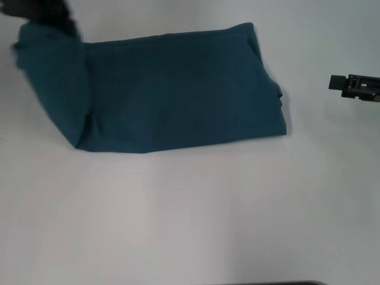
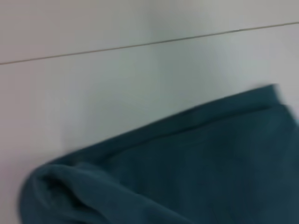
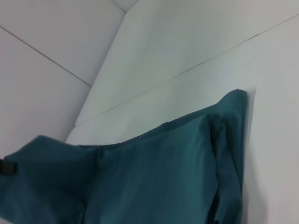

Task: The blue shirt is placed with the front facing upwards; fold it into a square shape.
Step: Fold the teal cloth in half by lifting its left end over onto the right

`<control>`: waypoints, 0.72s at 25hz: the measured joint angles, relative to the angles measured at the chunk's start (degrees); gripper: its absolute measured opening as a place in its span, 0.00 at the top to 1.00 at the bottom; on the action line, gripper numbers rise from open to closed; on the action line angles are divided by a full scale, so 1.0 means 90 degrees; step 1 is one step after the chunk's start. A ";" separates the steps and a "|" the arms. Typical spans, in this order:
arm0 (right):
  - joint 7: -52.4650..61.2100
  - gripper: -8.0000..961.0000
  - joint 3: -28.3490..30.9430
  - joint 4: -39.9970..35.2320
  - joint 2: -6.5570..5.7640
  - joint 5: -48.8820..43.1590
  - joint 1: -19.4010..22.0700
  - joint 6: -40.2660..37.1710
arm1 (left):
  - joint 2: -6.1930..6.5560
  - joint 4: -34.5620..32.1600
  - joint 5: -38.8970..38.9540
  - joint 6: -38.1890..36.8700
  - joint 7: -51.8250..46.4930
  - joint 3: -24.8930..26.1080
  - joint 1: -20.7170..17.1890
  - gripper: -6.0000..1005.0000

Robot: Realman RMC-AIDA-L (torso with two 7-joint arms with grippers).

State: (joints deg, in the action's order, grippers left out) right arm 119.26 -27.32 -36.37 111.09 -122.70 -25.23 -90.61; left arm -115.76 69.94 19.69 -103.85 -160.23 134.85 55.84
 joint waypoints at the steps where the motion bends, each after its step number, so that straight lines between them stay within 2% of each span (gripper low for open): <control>1: -0.0001 0.07 -0.0002 0.0003 0.0000 -0.0003 0.0000 0.0000 | -0.0059 -0.0021 0.0093 -0.0012 -0.0014 -0.0009 0.0078 0.94; 9: -0.0034 0.07 -0.0017 0.0008 0.0007 -0.0010 0.0024 -0.0001 | -0.0525 -0.0482 0.0395 0.0364 -0.0240 -0.0135 0.0672 0.93; 14: -0.0041 0.07 -0.0024 0.0009 0.0015 -0.0010 0.0056 -0.0012 | -0.0657 -0.1243 0.0392 0.1060 -0.0365 -0.0388 0.0991 0.92; 18: -0.0040 0.07 -0.0034 0.0009 0.0019 -0.0010 0.0067 -0.0024 | -0.0778 -0.1574 0.0399 0.1491 -0.0390 -0.0429 0.1163 0.91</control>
State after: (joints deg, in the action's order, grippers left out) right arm 118.90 -27.62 -36.30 111.27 -122.79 -24.63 -90.82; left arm -122.76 55.77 23.29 -90.43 -163.74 130.99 66.30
